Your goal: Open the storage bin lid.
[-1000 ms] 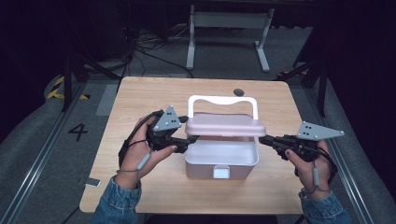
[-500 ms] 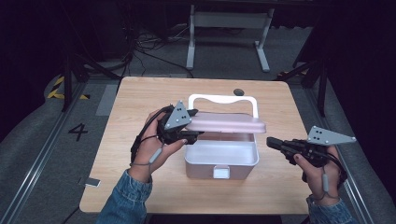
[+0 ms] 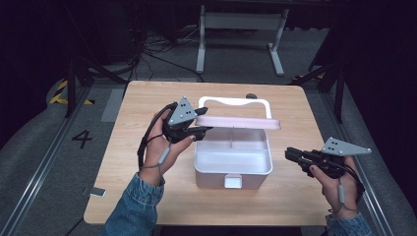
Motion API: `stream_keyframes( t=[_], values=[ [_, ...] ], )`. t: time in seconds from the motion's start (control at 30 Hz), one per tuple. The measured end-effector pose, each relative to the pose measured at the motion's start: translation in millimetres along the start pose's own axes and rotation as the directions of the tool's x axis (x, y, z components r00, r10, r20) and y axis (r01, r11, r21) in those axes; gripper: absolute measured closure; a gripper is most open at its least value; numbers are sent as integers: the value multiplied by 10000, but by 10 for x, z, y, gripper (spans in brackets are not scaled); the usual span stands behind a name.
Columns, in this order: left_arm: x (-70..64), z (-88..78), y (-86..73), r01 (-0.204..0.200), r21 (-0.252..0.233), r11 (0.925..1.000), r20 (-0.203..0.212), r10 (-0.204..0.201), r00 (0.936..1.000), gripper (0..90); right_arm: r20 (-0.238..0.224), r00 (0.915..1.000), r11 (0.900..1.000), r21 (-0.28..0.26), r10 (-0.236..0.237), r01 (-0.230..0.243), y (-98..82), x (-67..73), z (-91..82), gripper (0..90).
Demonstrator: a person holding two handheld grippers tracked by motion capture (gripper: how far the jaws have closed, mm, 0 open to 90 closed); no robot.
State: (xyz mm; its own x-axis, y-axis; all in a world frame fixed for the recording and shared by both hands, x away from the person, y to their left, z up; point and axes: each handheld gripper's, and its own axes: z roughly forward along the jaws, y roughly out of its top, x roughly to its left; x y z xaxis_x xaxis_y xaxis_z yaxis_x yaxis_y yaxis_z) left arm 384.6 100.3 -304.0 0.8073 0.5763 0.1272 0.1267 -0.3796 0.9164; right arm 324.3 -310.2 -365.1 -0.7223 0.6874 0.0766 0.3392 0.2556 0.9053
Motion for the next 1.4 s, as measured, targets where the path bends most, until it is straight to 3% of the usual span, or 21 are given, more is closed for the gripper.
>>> stream_keyframes(
  t=[0.23, 0.33, 0.4, 0.6, 0.83, 1.17, 1.4],
  values=[
    [39, -6, 4, 151, -186, 9997, -403, -159, 9991, 591, 1125, 9926, 9949, 844, 462, -559, -340, -278, 241, 644],
    [48, -2, 1, 279, -226, 9994, -486, -290, 9984, 615, 1182, 9877, 9873, 1098, 1019, -1150, -481, -366, 329, 636],
    [59, 11, 2, 365, -263, 9990, -522, -378, 9979, 618, 1274, 9859, 9839, 1279, 1085, -1248, -547, -397, 384, 629],
    [68, 28, 3, 285, -227, 9993, -729, -301, 9969, 627, 1566, 9815, 9802, 1468, 1097, -1330, -669, -449, 472, 605],
    [59, 31, 9, 292, -52, 9996, -851, -296, 9959, 632, 1948, 9791, 9789, 1814, 582, -942, -772, -518, 526, 575],
    [99, 84, 48, 322, -82, 9994, -1099, -329, 9934, 635, 1980, 9770, 9774, 1777, 789, -1149, -805, -557, 518, 557],
    [216, 145, 61, 503, -292, 9983, -1023, -530, 9933, 634, 1966, 9771, 9796, 1648, 818, -1151, -787, -569, 494, 557]
  ],
)
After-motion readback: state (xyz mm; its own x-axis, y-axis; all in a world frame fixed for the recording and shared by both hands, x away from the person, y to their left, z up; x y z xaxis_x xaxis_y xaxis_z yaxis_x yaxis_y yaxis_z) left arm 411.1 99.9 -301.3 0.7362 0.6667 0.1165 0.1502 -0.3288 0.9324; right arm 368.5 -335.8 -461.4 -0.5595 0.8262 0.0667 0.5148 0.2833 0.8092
